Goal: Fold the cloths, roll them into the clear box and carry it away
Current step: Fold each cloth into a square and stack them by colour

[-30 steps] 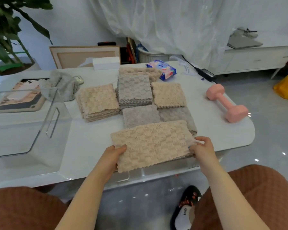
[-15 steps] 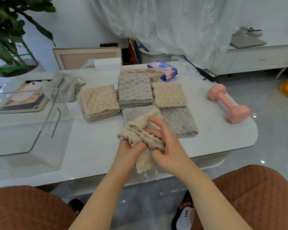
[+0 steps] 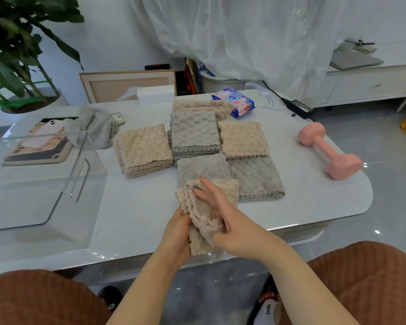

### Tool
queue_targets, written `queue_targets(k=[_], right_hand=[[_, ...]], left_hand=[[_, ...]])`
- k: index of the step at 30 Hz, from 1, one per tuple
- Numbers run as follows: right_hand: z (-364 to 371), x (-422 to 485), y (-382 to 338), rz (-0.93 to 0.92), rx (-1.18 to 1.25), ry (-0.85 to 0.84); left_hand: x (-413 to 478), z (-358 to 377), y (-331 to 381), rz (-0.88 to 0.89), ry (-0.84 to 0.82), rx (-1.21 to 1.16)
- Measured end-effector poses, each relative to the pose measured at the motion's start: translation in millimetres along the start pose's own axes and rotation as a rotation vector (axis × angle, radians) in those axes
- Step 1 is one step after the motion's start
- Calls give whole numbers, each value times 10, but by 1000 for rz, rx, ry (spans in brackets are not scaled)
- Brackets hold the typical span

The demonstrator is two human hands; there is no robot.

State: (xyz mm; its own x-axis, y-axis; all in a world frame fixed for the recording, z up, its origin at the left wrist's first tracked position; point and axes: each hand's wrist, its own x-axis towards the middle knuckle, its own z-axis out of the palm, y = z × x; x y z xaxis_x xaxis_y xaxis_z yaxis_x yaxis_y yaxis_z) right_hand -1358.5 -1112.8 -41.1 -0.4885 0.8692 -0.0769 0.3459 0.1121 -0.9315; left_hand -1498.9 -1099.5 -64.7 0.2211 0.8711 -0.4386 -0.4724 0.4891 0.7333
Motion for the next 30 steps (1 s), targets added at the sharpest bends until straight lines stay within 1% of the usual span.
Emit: queue_targets(k=[2,3,5,6,8,9,10,12,13,14,15,16,18,19,20,21,22,24,26,28,30], right_hand=[[38,35,66,3,9,-45],[52,43,93,-6,58,-47],[52,52,135,-21,253,-29],[34,60,151,-33,374,-16],[4,65,199,-62,615,25],[-4,68,206,-85,709,87],[-10,73,208,-97,792,197],[-54,69,216,-76,900,523],[-94,63,242,-38,880,686],[-152,56,287,22,804,808],[-211,46,343,102,691,849],[-252,41,400,188,592,787],[-259,12,471,341,501,505],[-237,3,499,398,526,386],[-205,-1,523,422,568,302],[-177,-4,522,401,625,261],[-158,-5,515,361,688,261],[-158,3,482,314,795,335],[-223,5,424,302,752,422],[-276,9,365,282,604,437],[-283,31,306,265,470,447]], left_hand=[[15,-35,-34,-75,-7,-97],[22,-58,-36,-99,-20,-161],[28,-121,-25,-96,-54,-269],[22,-148,-12,-89,-78,-281],[24,-202,-43,-81,-101,-185],[36,-212,-66,-72,-105,-110],[37,-198,-75,-58,-92,-56],[43,-163,-83,-51,-45,-37],[51,-161,-79,-72,-33,-82],[66,-170,-80,-108,-38,-163],[82,-195,-81,-143,-46,-249],[99,-225,-75,-157,-57,-314],[100,-242,-64,-147,-98,-384],[97,-232,-66,-137,-128,-390],[96,-226,-77,-135,-159,-372],[88,-226,-74,-127,-166,-336],[77,-247,-51,-97,-156,-296],[81,-387,24,25,-168,-225],[110,-568,132,79,-226,-104],[103,-671,248,93,-220,167],[70,-627,329,113,-205,516]])
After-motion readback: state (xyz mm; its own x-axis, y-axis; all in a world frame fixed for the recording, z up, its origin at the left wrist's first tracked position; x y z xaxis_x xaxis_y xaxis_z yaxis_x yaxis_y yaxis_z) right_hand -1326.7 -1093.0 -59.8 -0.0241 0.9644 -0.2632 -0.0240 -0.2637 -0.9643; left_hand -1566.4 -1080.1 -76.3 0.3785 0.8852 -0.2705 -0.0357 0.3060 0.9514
